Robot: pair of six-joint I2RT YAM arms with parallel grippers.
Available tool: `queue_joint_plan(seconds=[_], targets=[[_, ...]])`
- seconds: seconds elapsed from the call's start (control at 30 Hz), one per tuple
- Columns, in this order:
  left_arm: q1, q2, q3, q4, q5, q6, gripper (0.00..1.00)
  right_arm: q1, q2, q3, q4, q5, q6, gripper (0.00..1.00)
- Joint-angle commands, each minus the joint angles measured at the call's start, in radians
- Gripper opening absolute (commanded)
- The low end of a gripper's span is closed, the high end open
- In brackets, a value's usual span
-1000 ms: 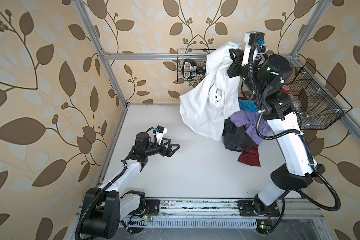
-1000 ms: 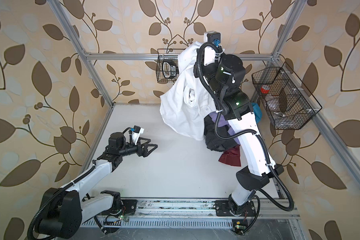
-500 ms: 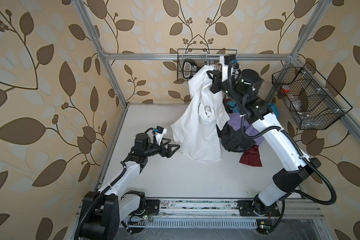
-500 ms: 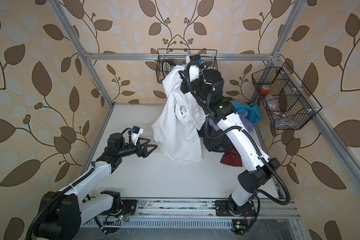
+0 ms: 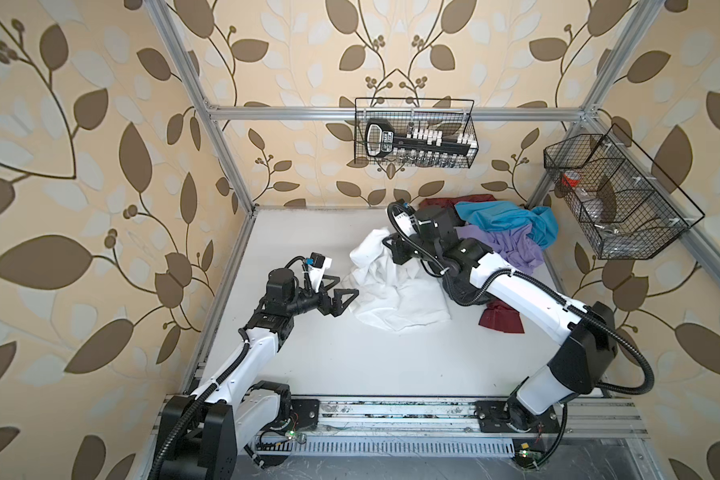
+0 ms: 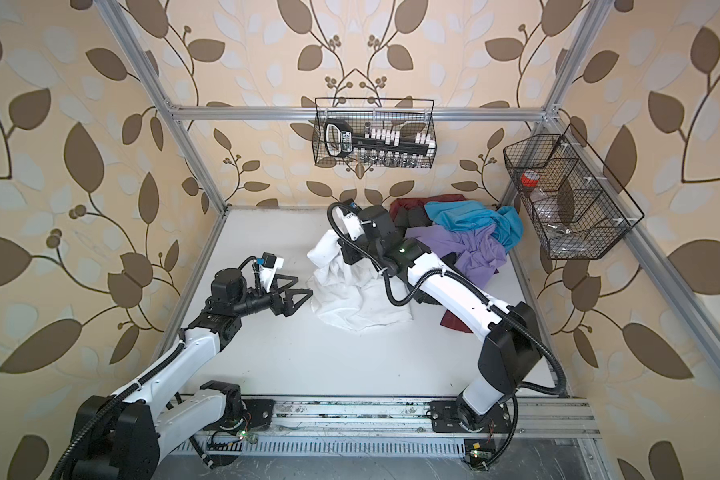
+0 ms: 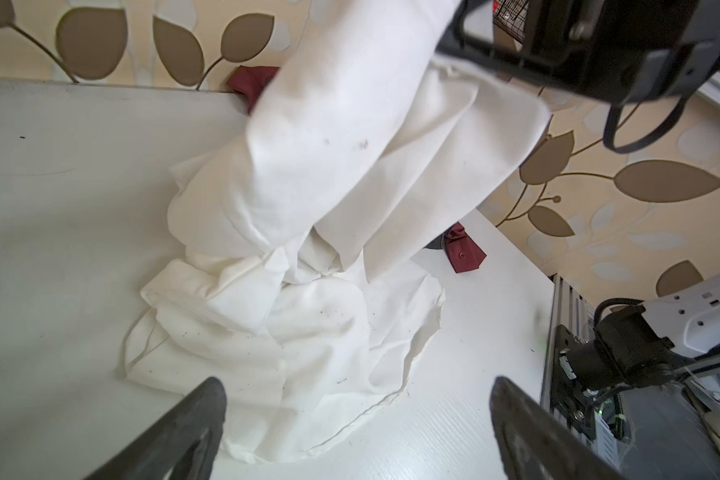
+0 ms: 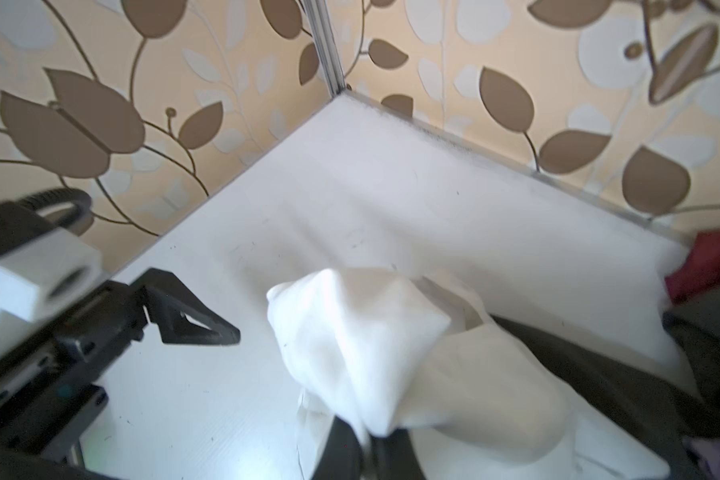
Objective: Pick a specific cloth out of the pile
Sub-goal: 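Lower the white shirt onto the open table toward the left gripper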
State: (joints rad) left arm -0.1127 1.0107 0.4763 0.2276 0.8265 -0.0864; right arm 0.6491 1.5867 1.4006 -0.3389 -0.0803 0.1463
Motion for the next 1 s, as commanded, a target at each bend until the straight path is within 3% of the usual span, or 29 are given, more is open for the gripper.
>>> queue_joint_plan(seconds=[0.0, 0.07, 0.1, 0.17, 0.23, 0.3, 0.4, 0.43, 0.57, 0.83, 0.93, 0.97], targets=[[-0.012, -0.023, -0.007, 0.047, -0.006, -0.009, 0.99, -0.005, -0.009, -0.1, -0.123, 0.075, 0.031, 0.0], [-0.012, -0.021, -0.007, 0.049, -0.003, -0.012, 0.99, -0.006, 0.027, -0.147, -0.132, 0.097, 0.028, 0.0], [-0.013, -0.021, -0.006, 0.049, -0.002, -0.013, 0.99, -0.005, 0.045, -0.154, -0.129, 0.092, 0.021, 0.06], [-0.013, -0.021, -0.006, 0.049, -0.001, -0.014, 0.99, -0.004, 0.105, -0.152, -0.103, 0.066, 0.0, 0.39], [-0.015, -0.02, -0.005, 0.046, -0.001, -0.013, 0.99, -0.004, 0.156, -0.137, -0.073, 0.027, -0.014, 0.51], [-0.015, -0.02, -0.006, 0.047, -0.004, -0.011, 0.99, -0.001, 0.207, -0.112, -0.053, -0.001, -0.021, 0.71], [-0.015, -0.014, -0.005, 0.047, -0.006, -0.008, 0.99, 0.012, 0.272, -0.069, -0.039, -0.051, -0.034, 0.85], [-0.015, -0.011, -0.005, 0.045, -0.006, -0.008, 0.99, 0.018, 0.288, -0.057, -0.037, -0.063, -0.036, 0.99], [-0.015, -0.003, 0.0, 0.041, -0.001, -0.006, 0.99, 0.041, 0.363, -0.028, -0.043, -0.105, -0.048, 0.99], [-0.015, -0.004, -0.001, 0.044, -0.001, -0.006, 0.99, 0.086, 0.52, 0.005, -0.123, -0.01, -0.052, 0.99], [-0.015, -0.004, -0.001, 0.043, -0.002, -0.007, 0.99, 0.086, 0.559, 0.005, -0.129, 0.034, -0.034, 0.93], [-0.015, -0.004, -0.001, 0.043, -0.003, -0.006, 0.99, 0.086, 0.569, 0.005, -0.129, 0.039, -0.026, 0.87]])
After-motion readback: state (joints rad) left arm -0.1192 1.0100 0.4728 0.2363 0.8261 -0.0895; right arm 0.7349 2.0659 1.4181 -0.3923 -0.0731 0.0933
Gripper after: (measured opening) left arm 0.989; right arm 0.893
